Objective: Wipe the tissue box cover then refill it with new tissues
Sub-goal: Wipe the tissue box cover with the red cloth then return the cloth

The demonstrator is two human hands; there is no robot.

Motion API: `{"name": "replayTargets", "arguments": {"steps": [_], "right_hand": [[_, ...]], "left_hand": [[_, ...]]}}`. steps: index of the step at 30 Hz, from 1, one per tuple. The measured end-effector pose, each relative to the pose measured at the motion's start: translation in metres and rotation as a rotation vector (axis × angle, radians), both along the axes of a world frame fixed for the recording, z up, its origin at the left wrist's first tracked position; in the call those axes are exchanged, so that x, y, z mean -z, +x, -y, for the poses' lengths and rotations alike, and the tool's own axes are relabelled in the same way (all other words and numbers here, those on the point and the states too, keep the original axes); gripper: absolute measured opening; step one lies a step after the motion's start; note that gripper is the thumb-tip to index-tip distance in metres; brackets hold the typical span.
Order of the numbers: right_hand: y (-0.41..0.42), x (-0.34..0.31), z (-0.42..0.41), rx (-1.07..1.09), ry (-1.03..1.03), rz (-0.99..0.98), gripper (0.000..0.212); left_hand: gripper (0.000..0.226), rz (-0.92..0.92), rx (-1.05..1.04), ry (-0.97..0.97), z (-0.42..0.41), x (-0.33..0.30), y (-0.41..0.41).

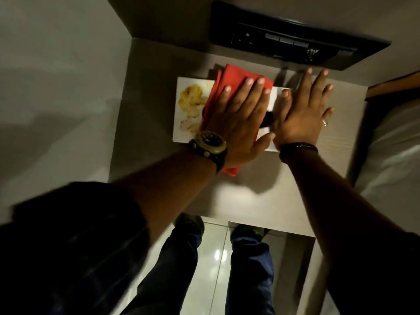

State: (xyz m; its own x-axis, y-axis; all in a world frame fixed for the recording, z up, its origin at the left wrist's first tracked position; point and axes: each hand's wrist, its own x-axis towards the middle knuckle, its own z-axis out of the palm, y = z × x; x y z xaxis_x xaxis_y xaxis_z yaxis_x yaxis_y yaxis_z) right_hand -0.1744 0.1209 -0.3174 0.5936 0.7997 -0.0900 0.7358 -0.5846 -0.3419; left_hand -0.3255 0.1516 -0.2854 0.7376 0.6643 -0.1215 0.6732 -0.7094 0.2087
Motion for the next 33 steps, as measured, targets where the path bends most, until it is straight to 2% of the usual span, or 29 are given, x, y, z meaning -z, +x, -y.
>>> {"name": "replayTargets", "arguments": {"steps": [2,5,12,17,26,29,33], "right_hand": [[-0.002,0.003,0.002,0.088,-0.011,-0.012,0.062],[0.000,0.005,0.002,0.096,-0.042,0.010,0.061],[0.004,0.008,0.004,0.063,-0.090,-0.019,0.063],[0.006,0.008,0.004,0.062,-0.060,-0.035,0.062],[0.004,0.011,0.004,0.054,-0.048,-0.048,0.063],[0.004,0.011,0.004,0.055,-0.052,-0.042,0.063],[0.002,0.011,0.002,0.058,-0.043,-0.051,0.063]], "left_hand": [[0.070,-0.033,-0.023,0.008,0.007,0.011,0.000],[0.064,0.026,0.005,0.075,0.001,0.019,-0.008],[0.063,0.000,-0.174,0.066,-0.018,0.018,-0.061],[0.063,0.019,-0.293,0.091,-0.023,0.023,-0.064],[0.063,0.123,-0.290,0.127,-0.056,0.045,-0.066],[0.063,0.137,-0.319,0.133,-0.038,0.048,-0.072],[0.063,0.066,-0.251,0.133,0.008,0.041,-0.084]]}}
